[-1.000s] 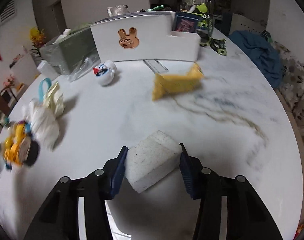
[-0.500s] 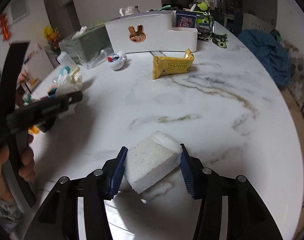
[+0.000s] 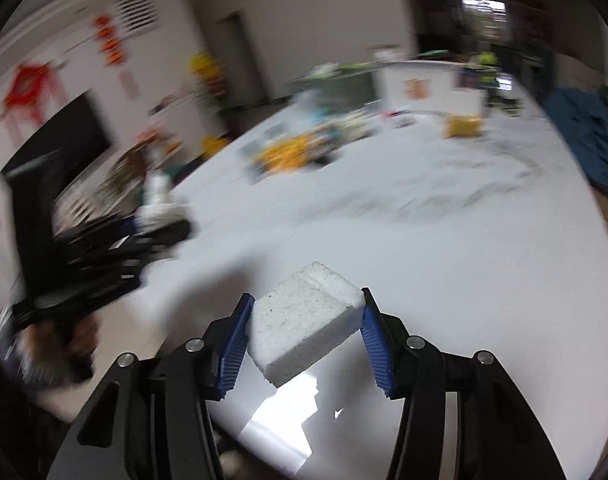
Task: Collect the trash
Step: 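Lower the tissue bundle and foam block into the cardboard box and release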
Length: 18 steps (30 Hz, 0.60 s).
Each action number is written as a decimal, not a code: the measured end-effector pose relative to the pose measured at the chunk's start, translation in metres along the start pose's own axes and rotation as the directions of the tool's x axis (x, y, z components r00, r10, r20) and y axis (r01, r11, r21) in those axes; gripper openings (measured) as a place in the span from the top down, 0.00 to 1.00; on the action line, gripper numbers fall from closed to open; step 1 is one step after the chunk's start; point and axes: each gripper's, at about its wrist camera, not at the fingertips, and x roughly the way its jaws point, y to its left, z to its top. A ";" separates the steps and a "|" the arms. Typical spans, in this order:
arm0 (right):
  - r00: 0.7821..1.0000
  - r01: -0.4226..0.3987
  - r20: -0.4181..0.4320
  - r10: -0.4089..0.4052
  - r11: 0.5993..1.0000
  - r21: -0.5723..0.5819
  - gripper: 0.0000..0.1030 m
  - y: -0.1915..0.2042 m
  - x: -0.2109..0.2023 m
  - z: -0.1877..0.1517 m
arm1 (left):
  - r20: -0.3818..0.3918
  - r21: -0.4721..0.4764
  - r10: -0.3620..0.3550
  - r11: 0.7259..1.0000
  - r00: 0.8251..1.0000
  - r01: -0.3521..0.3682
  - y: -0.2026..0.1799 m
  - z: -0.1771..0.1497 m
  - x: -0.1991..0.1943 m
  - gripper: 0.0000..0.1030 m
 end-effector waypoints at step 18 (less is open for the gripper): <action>0.993 0.007 -0.115 -0.024 0.988 -0.151 0.22 0.057 0.039 -0.074 | -0.313 0.199 -0.134 0.959 0.940 0.203 -0.008 -0.129 0.042 0.14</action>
